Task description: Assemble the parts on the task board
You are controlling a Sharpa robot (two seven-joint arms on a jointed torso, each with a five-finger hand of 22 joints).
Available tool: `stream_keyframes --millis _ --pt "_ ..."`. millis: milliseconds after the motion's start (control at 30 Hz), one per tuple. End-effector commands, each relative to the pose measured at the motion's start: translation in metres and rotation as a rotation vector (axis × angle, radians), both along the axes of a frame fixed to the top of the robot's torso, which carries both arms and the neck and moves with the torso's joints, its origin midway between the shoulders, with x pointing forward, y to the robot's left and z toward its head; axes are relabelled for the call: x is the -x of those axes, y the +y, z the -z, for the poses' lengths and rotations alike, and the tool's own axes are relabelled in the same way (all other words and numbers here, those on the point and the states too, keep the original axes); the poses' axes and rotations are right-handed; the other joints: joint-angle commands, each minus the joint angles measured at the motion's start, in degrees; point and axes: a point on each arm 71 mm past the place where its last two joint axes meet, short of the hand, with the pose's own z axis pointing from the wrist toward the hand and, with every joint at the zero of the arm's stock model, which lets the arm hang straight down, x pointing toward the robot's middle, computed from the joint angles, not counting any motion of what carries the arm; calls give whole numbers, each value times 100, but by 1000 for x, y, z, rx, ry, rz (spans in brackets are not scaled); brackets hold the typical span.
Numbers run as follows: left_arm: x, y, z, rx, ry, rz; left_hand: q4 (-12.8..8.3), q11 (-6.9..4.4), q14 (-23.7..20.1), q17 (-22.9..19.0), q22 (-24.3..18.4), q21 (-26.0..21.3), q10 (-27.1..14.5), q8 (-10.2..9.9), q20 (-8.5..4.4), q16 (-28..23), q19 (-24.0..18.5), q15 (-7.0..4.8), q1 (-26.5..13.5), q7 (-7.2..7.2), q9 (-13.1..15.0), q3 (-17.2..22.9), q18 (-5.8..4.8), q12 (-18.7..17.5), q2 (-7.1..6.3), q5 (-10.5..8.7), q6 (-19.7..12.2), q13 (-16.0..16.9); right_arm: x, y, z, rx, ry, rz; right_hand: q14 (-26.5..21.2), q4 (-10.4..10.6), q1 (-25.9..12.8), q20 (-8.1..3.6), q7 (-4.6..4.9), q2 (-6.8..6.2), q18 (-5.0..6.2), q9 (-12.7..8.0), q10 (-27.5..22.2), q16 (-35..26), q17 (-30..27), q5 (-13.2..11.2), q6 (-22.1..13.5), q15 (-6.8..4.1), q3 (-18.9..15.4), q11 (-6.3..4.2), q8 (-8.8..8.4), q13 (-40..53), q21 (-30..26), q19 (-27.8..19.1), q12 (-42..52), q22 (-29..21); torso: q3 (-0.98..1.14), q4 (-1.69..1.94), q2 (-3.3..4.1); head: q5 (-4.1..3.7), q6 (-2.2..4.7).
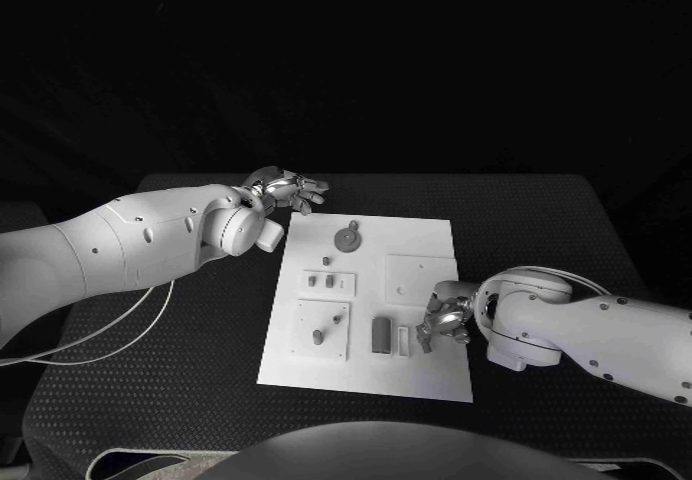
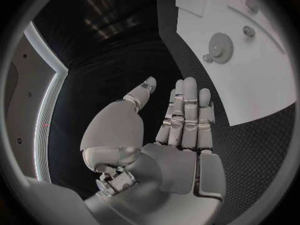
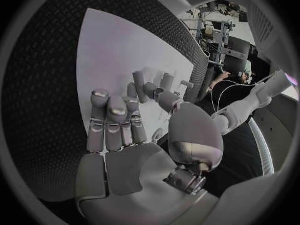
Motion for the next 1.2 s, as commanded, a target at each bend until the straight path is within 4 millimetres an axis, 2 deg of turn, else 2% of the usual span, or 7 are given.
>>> stream_keyframes --millis 33,533,800,1200 --pt "0 -3 -1 0 -2 24 23 5 10 8 10 -26 -13 19 -231 -38 -33 9 -31 -4 -10 15 -20 10 8 5 -47 6 3 4 3 -42 74 41 17 14 -91 -15 102 -30 71 39 31 9 -2 44 -89 -30 -42 -29 14 -1 24 45 19 -7 -3 -9 -5 -6 -7" --pt "0 -5 -1 -3 -2 30 15 5 11 13 17 -28 -14 22 -232 -40 -32 8 -8 -4 -14 27 -21 10 13 16 -48 7 -2 16 6 -49 76 34 9 24 -181 -24 102 -17 71 24 3 10 7 23 -95 -34 -153 -30 16 9 21 34 28 -9 15 4 5 -7 -5" --pt "0 -5 -1 -3 -1 33 17 6 11 15 20 -29 -14 22 -231 -40 -32 8 -9 -3 -16 27 -22 9 13 16 -50 7 -2 19 13 -39 95 25 7 23 -192 -25 102 -7 71 21 -3 9 8 38 -97 -35 -169 -30 16 11 19 31 29 -10 14 8 7 6 -25" --pt "0 -5 -1 -3 1 34 20 7 11 17 23 -30 -15 23 -230 -41 -32 9 -11 -2 -18 27 -23 9 11 15 -52 7 0 17 18 -27 129 13 -9 29 -250 -24 104 23 71 10 -30 6 14 -9 -109 -34 -237 -27 14 18 14 14 32 -11 13 -8 1 24 -47"
